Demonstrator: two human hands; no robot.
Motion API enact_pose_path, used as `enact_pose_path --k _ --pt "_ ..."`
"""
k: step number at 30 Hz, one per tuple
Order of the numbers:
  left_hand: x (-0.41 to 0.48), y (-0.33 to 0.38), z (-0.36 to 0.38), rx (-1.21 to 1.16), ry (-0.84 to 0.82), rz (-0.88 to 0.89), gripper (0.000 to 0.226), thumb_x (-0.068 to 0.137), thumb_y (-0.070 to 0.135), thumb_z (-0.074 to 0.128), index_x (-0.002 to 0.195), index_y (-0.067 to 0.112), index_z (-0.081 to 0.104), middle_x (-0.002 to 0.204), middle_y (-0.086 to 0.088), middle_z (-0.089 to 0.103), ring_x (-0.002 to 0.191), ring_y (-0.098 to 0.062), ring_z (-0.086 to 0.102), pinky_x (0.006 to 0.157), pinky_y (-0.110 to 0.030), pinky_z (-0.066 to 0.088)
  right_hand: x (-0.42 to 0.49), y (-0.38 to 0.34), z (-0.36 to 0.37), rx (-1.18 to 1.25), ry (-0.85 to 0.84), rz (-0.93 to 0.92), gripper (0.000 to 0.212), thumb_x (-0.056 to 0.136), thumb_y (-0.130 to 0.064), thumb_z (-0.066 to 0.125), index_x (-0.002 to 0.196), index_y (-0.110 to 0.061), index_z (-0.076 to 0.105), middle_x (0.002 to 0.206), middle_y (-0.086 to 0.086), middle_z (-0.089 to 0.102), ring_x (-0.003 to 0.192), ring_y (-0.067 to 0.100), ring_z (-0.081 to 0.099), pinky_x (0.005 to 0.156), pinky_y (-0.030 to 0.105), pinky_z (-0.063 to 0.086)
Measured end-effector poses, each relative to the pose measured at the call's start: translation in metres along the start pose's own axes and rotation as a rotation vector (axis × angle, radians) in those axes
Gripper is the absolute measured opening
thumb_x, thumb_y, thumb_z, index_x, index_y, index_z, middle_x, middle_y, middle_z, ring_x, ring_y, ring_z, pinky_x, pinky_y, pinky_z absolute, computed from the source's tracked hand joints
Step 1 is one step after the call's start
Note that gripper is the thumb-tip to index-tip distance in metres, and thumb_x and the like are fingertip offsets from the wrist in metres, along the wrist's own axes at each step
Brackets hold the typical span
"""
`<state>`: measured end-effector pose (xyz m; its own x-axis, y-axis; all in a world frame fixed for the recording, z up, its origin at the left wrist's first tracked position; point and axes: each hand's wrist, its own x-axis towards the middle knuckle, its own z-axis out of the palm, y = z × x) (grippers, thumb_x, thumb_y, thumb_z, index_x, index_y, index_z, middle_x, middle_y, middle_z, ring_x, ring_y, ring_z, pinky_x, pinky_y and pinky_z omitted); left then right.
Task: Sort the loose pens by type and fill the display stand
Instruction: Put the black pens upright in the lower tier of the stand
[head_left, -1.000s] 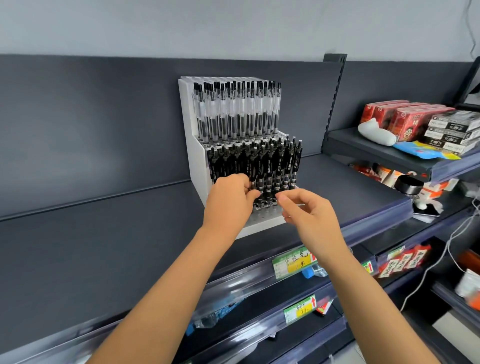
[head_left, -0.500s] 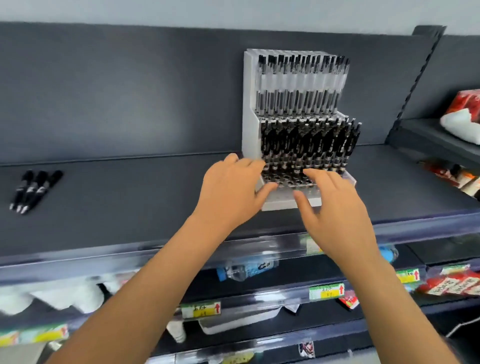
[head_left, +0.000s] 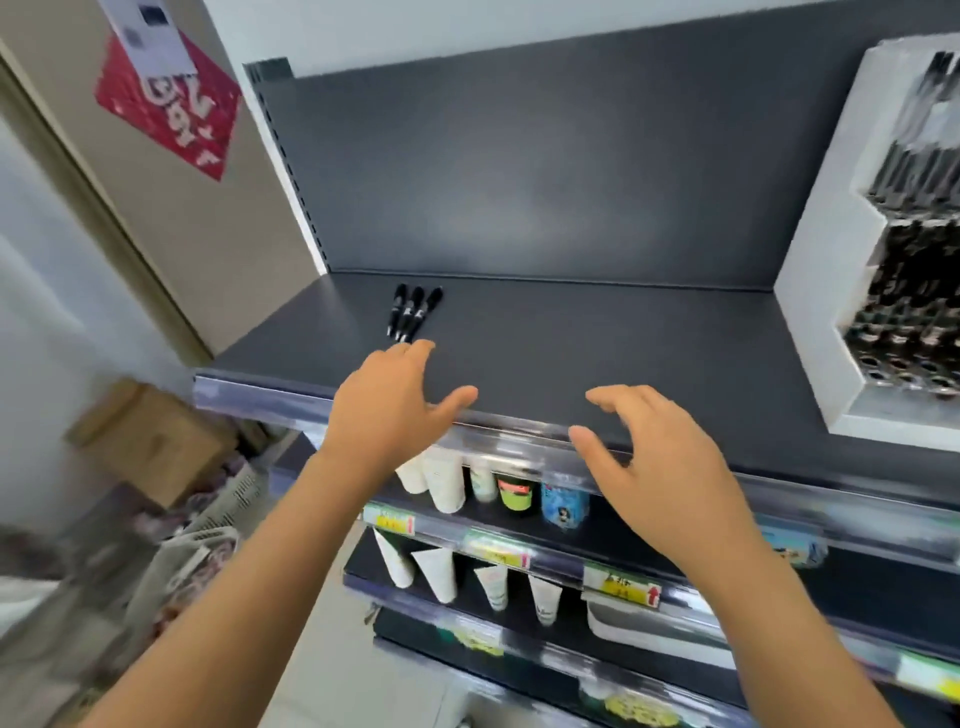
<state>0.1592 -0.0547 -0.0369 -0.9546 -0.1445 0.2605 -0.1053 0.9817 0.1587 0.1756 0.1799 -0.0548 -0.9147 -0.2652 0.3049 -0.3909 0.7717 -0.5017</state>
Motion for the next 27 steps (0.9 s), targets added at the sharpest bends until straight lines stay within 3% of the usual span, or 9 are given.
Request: enact_pose_path --k 4,8,10,16,18,20,24,27 --pt "0.024 -0.05 0.007 -0.17 -0.015 -0.118 0.068 0.085 0.061 0.056 0.137 0.017 0.046 0.134 -0.001 0.055 0.122 -0.022 0.052 0.091 -0.036 0.044 0.033 -0.034 0.031 0.017 -0.106 -0.021 0.038 0.096 -0.046 0.046 0.13 -0.029 0.049 0.126 -0.015 0.052 0.113 0.007 0.05 0.09 0.025 0.042" --pt "0.071 -0.098 0.018 -0.285 -0.04 -0.154 0.049 0.092 0.032 0.054 0.137 0.012 0.046 0.133 -0.004 0.057 0.113 -0.024 0.055 0.087 -0.03 0.039 0.08 -0.067 0.077 0.086 -0.063 0.028 0.028 0.095 -0.04 0.05 0.119 -0.028 0.058 0.11 -0.016 0.06 0.088 0.005 0.057 0.08 0.026 0.047" --pt "0.097 -0.121 0.025 -0.375 -0.078 -0.178 0.046 0.093 0.028 0.052 0.136 0.012 0.048 0.131 -0.003 0.059 0.115 -0.022 0.055 0.088 -0.027 0.038 0.109 -0.083 0.102 0.132 -0.058 0.085 0.024 0.094 -0.038 0.054 0.115 -0.027 0.06 0.104 -0.017 0.061 0.081 0.006 0.058 0.08 0.029 0.049" --pt "0.19 -0.157 0.05 -0.439 -0.149 -0.081 0.037 0.092 0.032 0.052 0.124 0.014 0.055 0.116 0.0 0.064 0.106 -0.022 0.058 0.081 -0.027 0.042 0.215 -0.118 0.164 0.119 -0.113 0.334 0.038 0.088 -0.045 0.06 0.114 -0.018 0.058 0.106 -0.005 0.062 0.096 0.018 0.059 0.083 0.03 0.046" --pt "0.218 -0.157 0.056 -0.438 -0.174 -0.043 0.032 0.091 0.032 0.052 0.113 0.011 0.06 0.107 -0.003 0.066 0.099 -0.024 0.061 0.08 -0.031 0.049 0.25 -0.124 0.179 0.064 -0.096 0.414 0.043 0.086 -0.051 0.06 0.104 -0.012 0.058 0.099 0.0 0.062 0.087 0.024 0.062 0.075 0.033 0.049" --pt "0.236 -0.153 0.063 -0.454 -0.196 -0.009 0.028 0.09 0.031 0.053 0.102 0.008 0.064 0.099 -0.005 0.067 0.092 -0.025 0.062 0.078 -0.035 0.052 0.279 -0.126 0.191 0.03 -0.063 0.472 0.042 0.081 -0.053 0.063 0.089 -0.012 0.054 0.089 0.002 0.063 0.075 0.024 0.062 0.056 0.031 0.044" --pt "0.252 -0.152 0.077 -0.519 -0.284 0.069 0.033 0.091 0.031 0.05 0.095 0.004 0.066 0.089 -0.008 0.069 0.085 -0.026 0.064 0.075 -0.041 0.053 0.306 -0.118 0.207 0.177 -0.019 0.554 0.017 0.082 -0.029 0.062 0.076 -0.016 0.052 0.071 0.002 0.067 0.05 0.02 0.064 0.046 0.027 0.05" --pt "0.257 -0.151 0.077 -0.6 -0.337 0.063 0.038 0.089 0.031 0.051 0.093 -0.001 0.069 0.086 -0.016 0.071 0.082 -0.03 0.065 0.072 -0.041 0.052 0.308 -0.114 0.206 0.289 -0.017 0.547 0.016 0.084 -0.018 0.06 0.071 -0.014 0.052 0.061 0.001 0.064 0.037 0.015 0.057 0.041 0.025 0.046"
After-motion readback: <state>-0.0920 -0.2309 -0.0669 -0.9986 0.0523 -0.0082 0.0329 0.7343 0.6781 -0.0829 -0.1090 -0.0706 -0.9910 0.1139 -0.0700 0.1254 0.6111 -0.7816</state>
